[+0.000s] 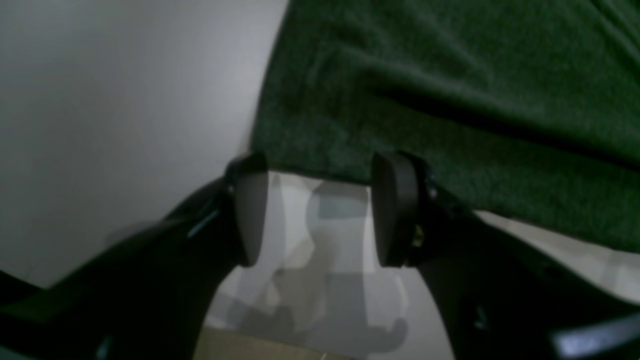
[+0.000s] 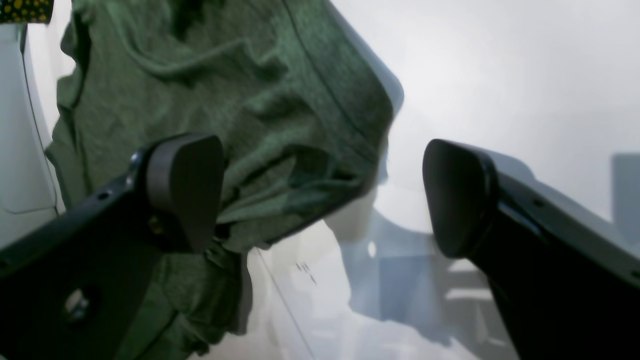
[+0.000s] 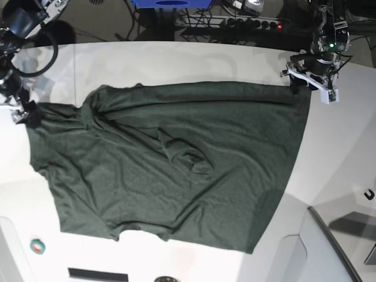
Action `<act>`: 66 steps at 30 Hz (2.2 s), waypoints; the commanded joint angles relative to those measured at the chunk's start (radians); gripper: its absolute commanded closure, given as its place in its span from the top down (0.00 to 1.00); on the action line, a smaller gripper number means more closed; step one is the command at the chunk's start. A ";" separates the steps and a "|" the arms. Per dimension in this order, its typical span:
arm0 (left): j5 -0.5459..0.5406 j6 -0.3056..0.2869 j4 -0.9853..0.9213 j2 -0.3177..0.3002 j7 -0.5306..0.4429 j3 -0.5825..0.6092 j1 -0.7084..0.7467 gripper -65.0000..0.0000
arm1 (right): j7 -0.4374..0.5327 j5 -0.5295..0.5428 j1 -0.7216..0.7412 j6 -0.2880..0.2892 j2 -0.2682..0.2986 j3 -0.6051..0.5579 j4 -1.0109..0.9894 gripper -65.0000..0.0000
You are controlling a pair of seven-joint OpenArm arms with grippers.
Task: Layout the t-shirt on the table in an organized manner, then fold the t-shirt properly
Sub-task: 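Grasp the shirt fabric with the right gripper and drag it toward its edge, then grasp the shirt edge with both grippers and pull it taut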
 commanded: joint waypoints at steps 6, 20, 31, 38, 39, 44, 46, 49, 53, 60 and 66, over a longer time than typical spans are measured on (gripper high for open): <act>-0.156 0.000 -0.039 0.000 -0.019 -0.119 -0.006 0.56 | -0.020 -0.013 0.020 0.001 0.003 -0.111 -0.013 0.90; -0.248 0.000 -0.053 0.031 -0.018 -0.073 0.005 0.80 | -0.025 -0.016 0.027 0.001 0.011 -0.117 -0.071 0.02; -0.251 0.000 -0.182 0.058 -0.018 -0.065 -0.083 0.80 | -0.026 -0.014 0.009 0.001 0.032 -0.116 -0.066 0.00; -0.251 0.000 -0.222 0.127 -0.016 -0.065 -0.123 0.79 | -0.026 -0.014 0.009 0.001 0.032 -0.114 -0.066 0.00; -0.251 0.000 -0.222 0.130 -0.016 -0.065 -0.123 0.79 | -0.026 -0.014 0.009 0.001 0.032 -0.114 -0.066 0.00; -0.251 0.000 -0.222 0.149 -0.016 -0.065 -0.124 0.56 | -0.026 -0.014 0.009 0.001 0.043 -0.116 -0.066 0.00; -0.251 0.000 -0.222 0.150 -0.016 -0.068 -0.124 0.40 | -0.026 -0.014 0.009 0.001 0.046 -0.117 -0.066 0.00; -0.251 0.000 -0.222 0.149 -0.016 -0.074 -0.124 0.19 | -0.026 -0.014 0.009 0.001 0.046 -0.117 -0.066 0.00; -0.251 0.000 -0.220 0.147 -0.016 -0.074 -0.135 0.09 | -0.026 -0.016 0.009 0.001 0.046 -0.117 -0.066 0.00; -0.251 0.000 -0.209 0.141 -0.016 -0.074 -0.150 0.00 | -0.028 -0.019 0.006 0.001 0.048 -0.119 -0.063 0.00; -0.251 0.000 -0.099 0.100 -0.016 -0.073 -0.107 0.00 | -0.115 -0.017 -0.058 0.001 0.051 -0.119 0.144 0.00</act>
